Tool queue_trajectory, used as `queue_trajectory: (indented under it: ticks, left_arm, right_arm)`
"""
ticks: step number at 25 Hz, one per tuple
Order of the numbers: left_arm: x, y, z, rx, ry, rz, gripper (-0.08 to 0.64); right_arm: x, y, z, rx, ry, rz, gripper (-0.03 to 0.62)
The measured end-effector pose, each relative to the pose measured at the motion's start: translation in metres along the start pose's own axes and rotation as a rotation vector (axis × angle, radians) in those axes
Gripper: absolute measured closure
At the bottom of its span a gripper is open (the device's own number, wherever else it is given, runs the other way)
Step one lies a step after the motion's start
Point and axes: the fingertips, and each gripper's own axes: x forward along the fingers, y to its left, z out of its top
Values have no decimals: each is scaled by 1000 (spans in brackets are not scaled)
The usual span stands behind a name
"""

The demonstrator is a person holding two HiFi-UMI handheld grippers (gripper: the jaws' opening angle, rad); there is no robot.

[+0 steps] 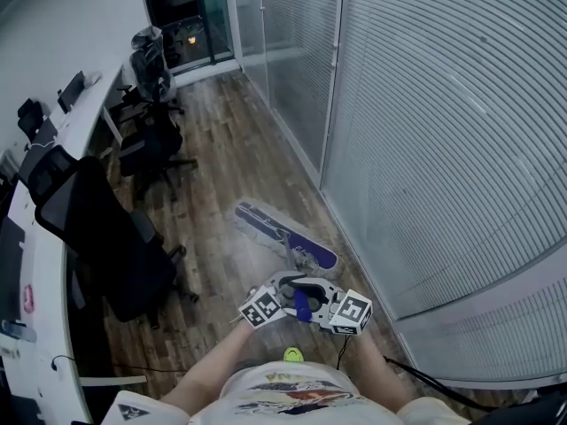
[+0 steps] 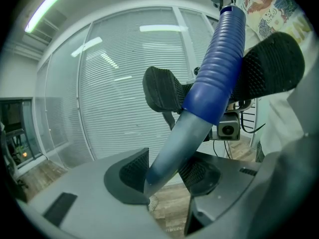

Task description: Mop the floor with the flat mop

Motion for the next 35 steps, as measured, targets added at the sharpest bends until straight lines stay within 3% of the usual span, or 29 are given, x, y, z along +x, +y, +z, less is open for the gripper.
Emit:
queue_trajectory:
  ticks: [5,11,27,35]
  left_arm:
    - [-28,-14,-11,34,-7,20,407]
    - [-79,-45,-19,11,-30,2,407]
    - [-265,-196,-85,-10,-82,-42,407]
    - [-335,-259,-97,-22,-110,-37,407]
  right_arm:
    - [21,31,-7,-2,34,8,353]
    - [52,81,-7,7,51,-15,353]
    - [164,299,-43,20,100,-76,353]
    - [197,389,-51,29,123,-62,348]
